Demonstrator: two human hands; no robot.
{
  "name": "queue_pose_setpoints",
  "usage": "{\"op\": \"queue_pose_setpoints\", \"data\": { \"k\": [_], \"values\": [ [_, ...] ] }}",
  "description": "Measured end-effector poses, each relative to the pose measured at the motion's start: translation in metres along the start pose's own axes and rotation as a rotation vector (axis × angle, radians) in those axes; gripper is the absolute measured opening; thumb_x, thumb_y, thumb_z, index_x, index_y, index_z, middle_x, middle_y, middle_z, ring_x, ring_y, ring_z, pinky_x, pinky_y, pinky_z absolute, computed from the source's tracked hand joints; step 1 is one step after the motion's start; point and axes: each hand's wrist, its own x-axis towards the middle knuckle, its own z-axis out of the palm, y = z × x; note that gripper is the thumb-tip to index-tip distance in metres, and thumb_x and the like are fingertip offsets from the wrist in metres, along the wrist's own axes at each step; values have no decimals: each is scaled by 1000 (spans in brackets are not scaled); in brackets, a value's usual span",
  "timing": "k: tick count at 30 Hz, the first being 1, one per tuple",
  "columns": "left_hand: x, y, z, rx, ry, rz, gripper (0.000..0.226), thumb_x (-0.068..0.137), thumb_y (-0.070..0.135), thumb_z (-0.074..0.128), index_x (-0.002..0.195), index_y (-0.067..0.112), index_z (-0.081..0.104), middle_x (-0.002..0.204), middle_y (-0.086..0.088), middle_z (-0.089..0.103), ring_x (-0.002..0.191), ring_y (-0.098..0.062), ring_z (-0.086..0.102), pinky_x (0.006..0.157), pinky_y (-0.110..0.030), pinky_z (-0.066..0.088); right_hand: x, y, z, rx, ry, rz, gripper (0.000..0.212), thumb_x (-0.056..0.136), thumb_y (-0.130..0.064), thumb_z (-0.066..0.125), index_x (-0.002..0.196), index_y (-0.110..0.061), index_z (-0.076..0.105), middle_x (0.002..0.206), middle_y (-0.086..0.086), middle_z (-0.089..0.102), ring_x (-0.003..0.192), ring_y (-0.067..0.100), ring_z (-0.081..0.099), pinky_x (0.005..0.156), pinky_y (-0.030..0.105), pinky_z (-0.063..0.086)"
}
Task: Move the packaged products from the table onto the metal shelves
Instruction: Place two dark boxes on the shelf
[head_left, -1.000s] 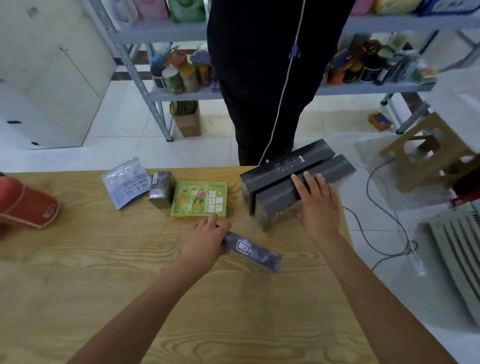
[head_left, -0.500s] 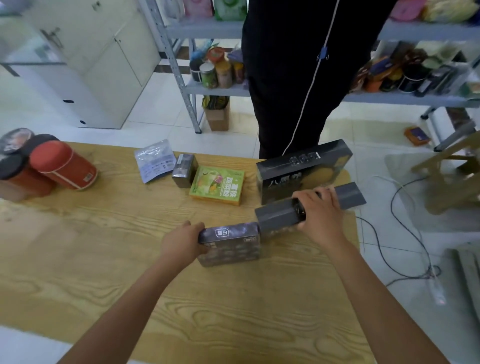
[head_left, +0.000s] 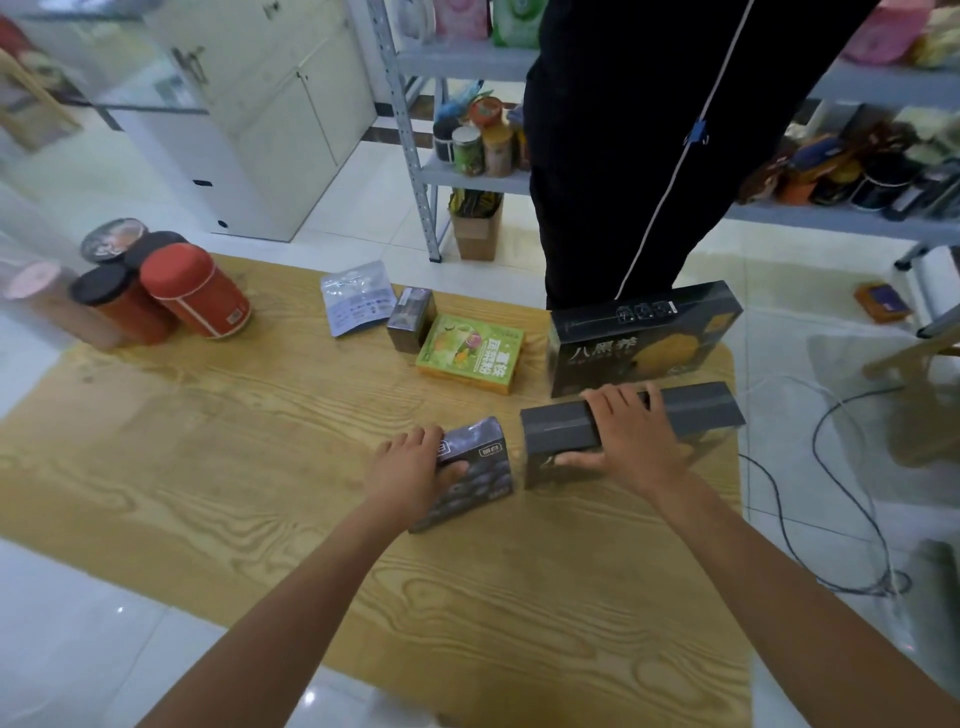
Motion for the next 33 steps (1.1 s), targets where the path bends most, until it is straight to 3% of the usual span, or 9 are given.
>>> {"op": "queue_pose_setpoints", "data": {
  "k": [3,8,12,17,23,29,33],
  "values": [
    [-4,1,6,58,29,-20,55,92,61,35,123,16,43,123,-4,52,116,-26,49,90,-36,35,0,-1,1,-4,4,4,106,68,-93,5,118,-12,54,108,5,59,102,27,55,98,50,36],
    [-23,-23,10,-109,14,-61,53,92,59,41,127,18,44,120,-4,55,108,-26,54,77,-36,41,-1,-10,1,-42,2,-38,100,69,-93,11,103,-11,59,95,5,61,89,26,56,86,45,41],
    [-53,-60,4,-111,36,-125,55,92,59,40,133,21,41,115,-5,58,103,-26,56,72,-34,43,4,-38,-3,-57,-10,-141,100,70,-92,9,100,-12,62,96,4,64,89,24,58,85,43,42],
    [-99,-114,-9,-168,154,-236,54,89,63,43,123,22,47,103,-3,60,89,-24,58,60,-31,38,20,-103,-23,13,-5,-314,103,71,-91,3,103,-14,63,99,3,65,90,22,59,82,38,44],
    [-202,-190,-23,-152,303,-420,45,88,63,46,118,30,46,97,0,61,89,-24,60,64,-32,44,26,-240,-65,80,85,-623,112,63,-93,-6,101,-15,64,92,4,64,82,24,59,68,31,33],
    [-357,-268,-20,-103,388,-678,45,90,65,40,122,34,50,101,2,63,92,-21,61,69,-32,43,-2,-400,-94,14,137,-912,117,52,-95,-15,107,-21,58,97,0,61,82,17,50,74,30,34],
    [-473,-310,-7,-87,418,-841,42,89,65,40,115,33,50,98,1,62,92,-22,60,65,-32,40,-48,-508,-105,33,183,-1087,101,60,-93,0,106,-23,57,97,-2,62,79,13,46,75,28,36]
  ]
}}
